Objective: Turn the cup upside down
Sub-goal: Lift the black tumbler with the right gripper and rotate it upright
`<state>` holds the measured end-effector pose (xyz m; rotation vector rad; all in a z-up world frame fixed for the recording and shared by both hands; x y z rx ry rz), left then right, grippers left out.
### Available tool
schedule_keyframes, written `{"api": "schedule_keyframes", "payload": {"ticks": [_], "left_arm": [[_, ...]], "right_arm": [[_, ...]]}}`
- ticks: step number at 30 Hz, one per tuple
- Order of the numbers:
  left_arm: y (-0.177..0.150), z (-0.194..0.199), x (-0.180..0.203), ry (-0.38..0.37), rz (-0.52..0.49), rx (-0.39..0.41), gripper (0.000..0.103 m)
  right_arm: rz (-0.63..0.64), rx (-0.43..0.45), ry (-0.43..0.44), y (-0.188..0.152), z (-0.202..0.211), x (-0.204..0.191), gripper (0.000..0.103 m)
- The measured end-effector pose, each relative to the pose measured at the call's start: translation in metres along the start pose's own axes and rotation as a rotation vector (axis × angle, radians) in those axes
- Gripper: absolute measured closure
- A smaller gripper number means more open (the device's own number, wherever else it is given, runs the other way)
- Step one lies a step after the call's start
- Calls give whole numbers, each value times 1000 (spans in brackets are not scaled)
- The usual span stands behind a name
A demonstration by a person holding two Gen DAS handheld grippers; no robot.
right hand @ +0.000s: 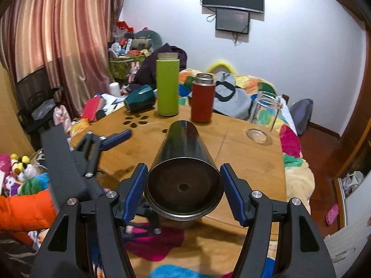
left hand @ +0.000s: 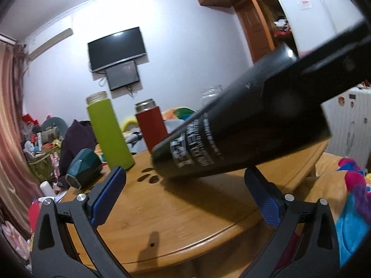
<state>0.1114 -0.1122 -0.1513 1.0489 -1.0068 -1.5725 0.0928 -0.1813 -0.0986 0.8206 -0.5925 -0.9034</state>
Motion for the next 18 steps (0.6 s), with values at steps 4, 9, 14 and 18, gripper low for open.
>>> {"api": "schedule_keyframes", "payload": {"ticks": [4,9,14,18], "left_arm": [[4,1,5,-29,-19,51,0],[8,3,12,-47,-55,108,0],[7,3,27,-70,-134,144,0],[5,1,38,-71,-191,163,0]], "right_arm": [[30,-11,34,-2,5,-7,42],[63,-32,74,-9,11,-13,42],[52,-70,136,-20,12,-10,41],[59,-107,156,-31,11,-5,41]]}}
Point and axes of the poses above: each gripper's, at about its wrist camera, not at the fingertips, and z roughly against the way its jaws point, x to its right, y to its top, the point moved 9 cm from there along -z, roughly the way its jaws point, and after that the axes turned 6 degrees about z, right-handed, at the moved point
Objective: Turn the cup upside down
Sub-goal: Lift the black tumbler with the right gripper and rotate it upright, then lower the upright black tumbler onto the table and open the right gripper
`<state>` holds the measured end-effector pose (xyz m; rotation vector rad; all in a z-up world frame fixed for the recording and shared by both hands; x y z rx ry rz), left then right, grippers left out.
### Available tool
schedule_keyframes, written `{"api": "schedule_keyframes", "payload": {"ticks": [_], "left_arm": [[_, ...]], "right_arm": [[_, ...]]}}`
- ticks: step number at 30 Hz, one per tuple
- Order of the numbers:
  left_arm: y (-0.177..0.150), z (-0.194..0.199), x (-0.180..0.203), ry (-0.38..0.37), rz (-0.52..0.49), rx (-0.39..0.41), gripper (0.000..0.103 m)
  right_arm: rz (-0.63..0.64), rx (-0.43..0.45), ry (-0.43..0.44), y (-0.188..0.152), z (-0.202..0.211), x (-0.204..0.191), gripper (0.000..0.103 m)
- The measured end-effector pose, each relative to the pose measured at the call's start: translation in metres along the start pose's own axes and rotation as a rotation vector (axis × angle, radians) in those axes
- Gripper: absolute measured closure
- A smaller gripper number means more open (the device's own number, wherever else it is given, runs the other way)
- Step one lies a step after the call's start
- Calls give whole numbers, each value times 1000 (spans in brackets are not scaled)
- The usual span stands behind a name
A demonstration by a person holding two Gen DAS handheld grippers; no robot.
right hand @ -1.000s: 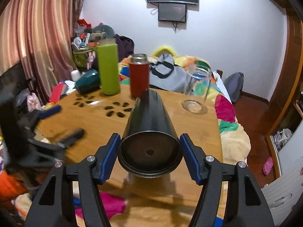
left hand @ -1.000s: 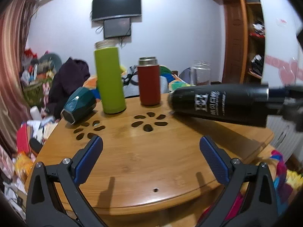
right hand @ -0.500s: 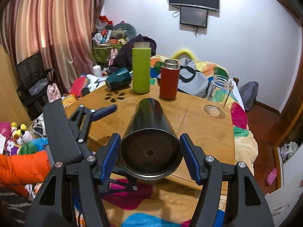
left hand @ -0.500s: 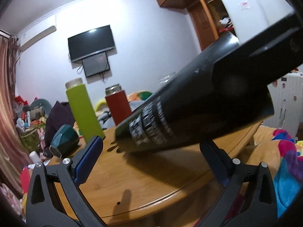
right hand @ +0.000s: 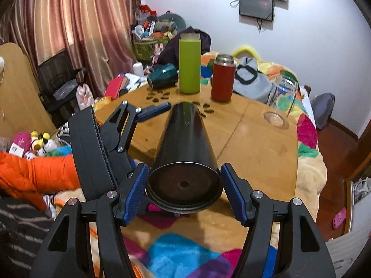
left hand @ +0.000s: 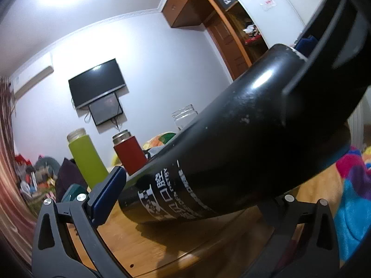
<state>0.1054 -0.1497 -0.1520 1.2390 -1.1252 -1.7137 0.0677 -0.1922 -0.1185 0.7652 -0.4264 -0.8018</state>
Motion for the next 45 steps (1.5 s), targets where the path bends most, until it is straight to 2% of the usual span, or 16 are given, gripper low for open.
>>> {"api": "schedule_keyframes", "payload": {"ticks": [5,8,10,22,26,34,39,45], "left_arm": [[-6,-1,10,13,-41,-10,0],[-10,-5,9,34,-44,-24,0],[-9,-6,5,38,-21,-26,0],[30,32,-27,109,76,87,36],[46,36,-43,60,136,45,39],[71,27,-72,11,223,-69,39],[76,-1,-93,-56,296,-176,39],[67,-42,-117,-115,403,-301,39]], "right_arm": [[-8,-24,19,-10,7,3,41],[-18,22,51,-9,23,4,32],[-8,32,9,-10,28,8,28],[-71,59,-55,-11,24,31,28],[-78,80,-66,-4,19,34,28],[-100,151,-91,16,12,39,28],[-136,186,-118,24,2,47,28],[-149,215,-160,35,-12,53,28]]}}
Point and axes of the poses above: each gripper's, at about its wrist camera, not at the fingertips, and z roughly against the way its jaws point, x to its right, y to its top, the point moved 9 cm from there along -z, roughly the way its jaws point, and after that the axes turned 6 degrees about z, right-handed, at the moved point
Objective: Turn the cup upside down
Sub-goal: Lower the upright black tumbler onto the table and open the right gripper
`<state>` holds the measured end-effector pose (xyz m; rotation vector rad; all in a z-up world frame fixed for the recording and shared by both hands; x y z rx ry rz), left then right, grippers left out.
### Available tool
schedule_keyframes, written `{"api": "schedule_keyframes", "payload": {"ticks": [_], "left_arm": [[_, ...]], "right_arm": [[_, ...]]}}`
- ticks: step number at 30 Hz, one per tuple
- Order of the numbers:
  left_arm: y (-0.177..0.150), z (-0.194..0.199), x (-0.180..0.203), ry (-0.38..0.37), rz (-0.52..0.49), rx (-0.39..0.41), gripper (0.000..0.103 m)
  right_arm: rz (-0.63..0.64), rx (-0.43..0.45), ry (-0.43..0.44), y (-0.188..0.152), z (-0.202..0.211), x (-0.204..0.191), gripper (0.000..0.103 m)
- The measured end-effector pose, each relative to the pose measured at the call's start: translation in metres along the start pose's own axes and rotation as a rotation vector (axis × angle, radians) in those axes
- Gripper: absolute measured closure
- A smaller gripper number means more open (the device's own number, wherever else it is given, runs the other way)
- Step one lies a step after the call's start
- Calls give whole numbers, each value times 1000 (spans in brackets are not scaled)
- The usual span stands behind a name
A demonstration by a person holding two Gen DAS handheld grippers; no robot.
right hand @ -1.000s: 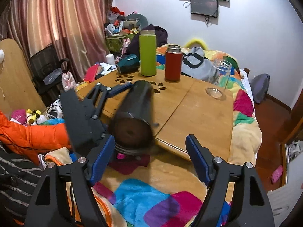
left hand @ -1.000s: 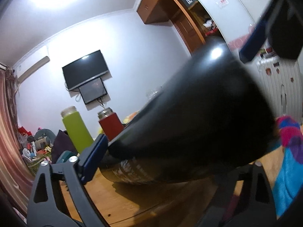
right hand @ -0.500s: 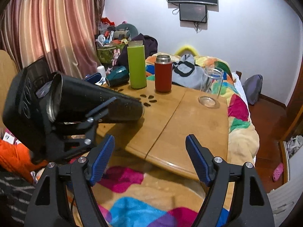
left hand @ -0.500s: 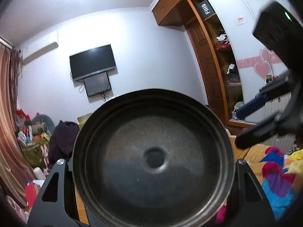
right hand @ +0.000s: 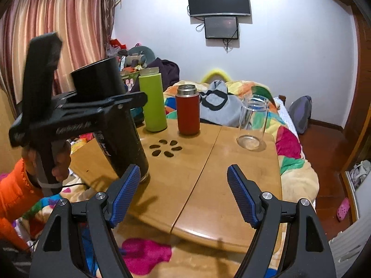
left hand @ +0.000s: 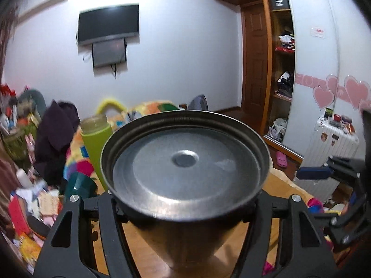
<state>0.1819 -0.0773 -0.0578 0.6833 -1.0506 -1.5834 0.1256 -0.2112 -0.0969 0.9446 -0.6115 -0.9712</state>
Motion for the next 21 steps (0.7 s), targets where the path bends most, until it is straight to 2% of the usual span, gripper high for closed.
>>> {"api": "schedule_keyframes", "payload": {"ticks": [3,7,16,21], "left_arm": [[6,-16,-12,-22,63,-48,39],[7,-21,-22,-34,104,-59,39],[7,-12,-7,-18,29,16,39],[7,-15,-13,-4,45,8,39]], "right_arm": [[-3,26,-12,6,-3,-1,28],[-11,45,-45,10,-7,2,28],[-57,60,-43,13,-11,4,28],[-67,64,-43,13,-9,3,28]]}}
Point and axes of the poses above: each gripper's, at about its wrist camera, not at the fingertips, and z roughly against the way its jaws point, x to its right, y to its top, the point moved 9 cm from there along -z, roughly the way its jaws point, and after that the axes turned 6 degrees about z, right-handed, at the moved point
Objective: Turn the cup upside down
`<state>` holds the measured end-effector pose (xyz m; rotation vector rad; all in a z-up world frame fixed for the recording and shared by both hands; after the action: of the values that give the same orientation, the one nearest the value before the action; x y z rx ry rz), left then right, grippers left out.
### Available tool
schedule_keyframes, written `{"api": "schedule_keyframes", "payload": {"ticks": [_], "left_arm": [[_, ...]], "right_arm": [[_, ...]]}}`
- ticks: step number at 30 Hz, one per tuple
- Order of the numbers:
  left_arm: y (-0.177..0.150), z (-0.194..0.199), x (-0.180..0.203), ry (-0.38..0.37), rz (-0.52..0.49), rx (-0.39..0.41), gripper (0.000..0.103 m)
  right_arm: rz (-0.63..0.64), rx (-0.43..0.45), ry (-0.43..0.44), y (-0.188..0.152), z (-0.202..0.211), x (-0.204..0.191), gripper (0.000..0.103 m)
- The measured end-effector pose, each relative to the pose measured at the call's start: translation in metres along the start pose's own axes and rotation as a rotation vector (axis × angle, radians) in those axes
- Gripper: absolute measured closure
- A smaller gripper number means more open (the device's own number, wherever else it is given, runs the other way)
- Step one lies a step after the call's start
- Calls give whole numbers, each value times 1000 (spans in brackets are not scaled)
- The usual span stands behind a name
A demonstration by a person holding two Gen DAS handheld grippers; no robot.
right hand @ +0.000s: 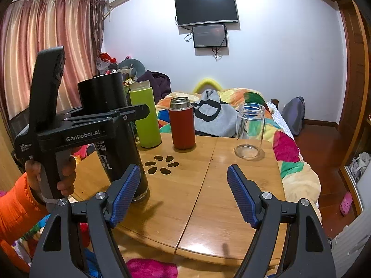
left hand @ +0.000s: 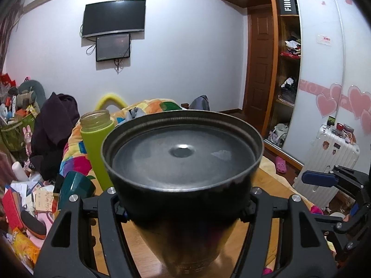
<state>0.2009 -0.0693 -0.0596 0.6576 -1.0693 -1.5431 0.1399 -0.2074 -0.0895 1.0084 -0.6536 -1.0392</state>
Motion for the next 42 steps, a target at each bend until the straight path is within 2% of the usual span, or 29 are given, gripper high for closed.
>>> {"api": "schedule_keyframes", "payload": {"ticks": [4,10,12,15,19,20,25,34,42], "left_arm": [[-5,1,-1,-11,5,-29,38],[-6,20,2,-27,10,-20,21],[-7,33,2,-14,8,4,16],[-6,56,2,19,-1,50,8],[-5,90,3,74,-9,122,0],[-5,96,4,89,-9,136,0],[-8,118,7,158,-14,184,0],[-20,132,8,214,-3,227,0],[-26,133,11,217,-3,234,0]], "right_arm": [[-5,5,-1,1,1,-2,28],[-3,19,-16,7,4,-4,28],[-4,30,-24,9,7,-4,28],[-11,54,-37,14,13,-4,20],[-16,95,-54,23,24,-7,19],[-17,107,-61,26,28,-8,19],[-10,164,-102,35,46,-16,0],[-14,204,-131,36,65,-30,0],[-17,217,-176,30,74,-32,0]]}}
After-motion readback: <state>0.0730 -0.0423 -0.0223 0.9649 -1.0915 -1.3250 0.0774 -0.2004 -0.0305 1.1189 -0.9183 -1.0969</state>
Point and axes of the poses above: each gripper's, at about its wrist camera, not at the fingertips, and z roughly against the way its jaws point, x to its right, y to its top, the point moved 9 cm from there along -z, roughly the way its jaws point, and after that the axes turned 6 degrees about z, right-handed, at the moved point
